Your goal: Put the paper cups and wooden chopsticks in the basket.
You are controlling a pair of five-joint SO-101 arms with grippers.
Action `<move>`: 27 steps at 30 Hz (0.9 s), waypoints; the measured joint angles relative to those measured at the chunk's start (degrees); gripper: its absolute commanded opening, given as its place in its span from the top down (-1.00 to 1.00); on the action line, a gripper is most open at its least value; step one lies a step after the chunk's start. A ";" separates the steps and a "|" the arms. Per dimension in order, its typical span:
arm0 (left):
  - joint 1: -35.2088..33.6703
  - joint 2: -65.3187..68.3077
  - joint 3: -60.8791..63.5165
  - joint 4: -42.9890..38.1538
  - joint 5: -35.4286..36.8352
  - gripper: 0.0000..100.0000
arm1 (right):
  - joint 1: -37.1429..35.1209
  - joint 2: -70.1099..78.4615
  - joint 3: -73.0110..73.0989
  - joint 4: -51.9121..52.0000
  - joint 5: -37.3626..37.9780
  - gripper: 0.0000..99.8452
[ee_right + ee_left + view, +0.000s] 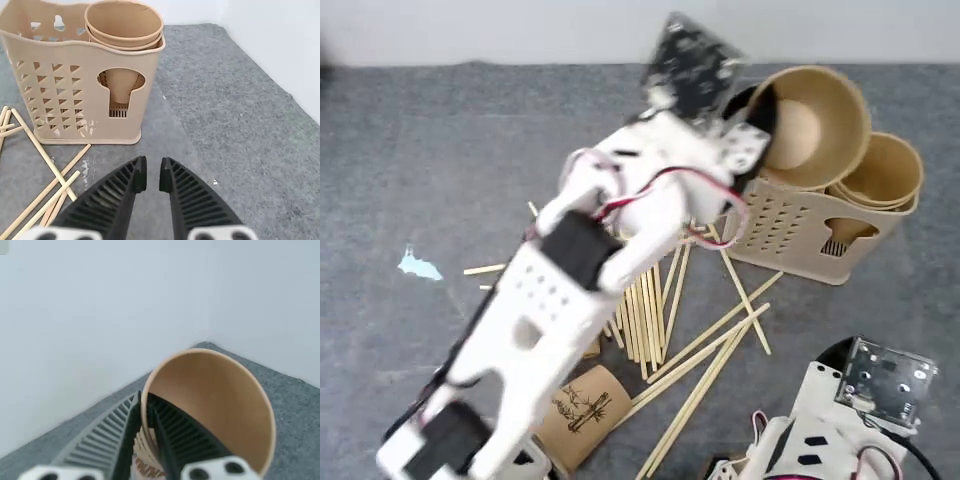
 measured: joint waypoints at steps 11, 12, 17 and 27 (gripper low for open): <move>4.31 28.57 -31.21 0.00 5.36 0.97 | 0.00 0.00 0.00 0.00 0.00 0.88; 4.66 31.30 -33.93 0.00 5.54 0.97 | 0.00 0.00 0.00 0.00 0.00 0.88; 4.92 42.02 -45.36 2.20 5.71 0.97 | 0.00 0.00 0.00 0.00 0.00 0.88; 5.10 52.75 -59.16 12.84 5.71 0.84 | 0.00 0.00 0.00 1.32 0.00 0.88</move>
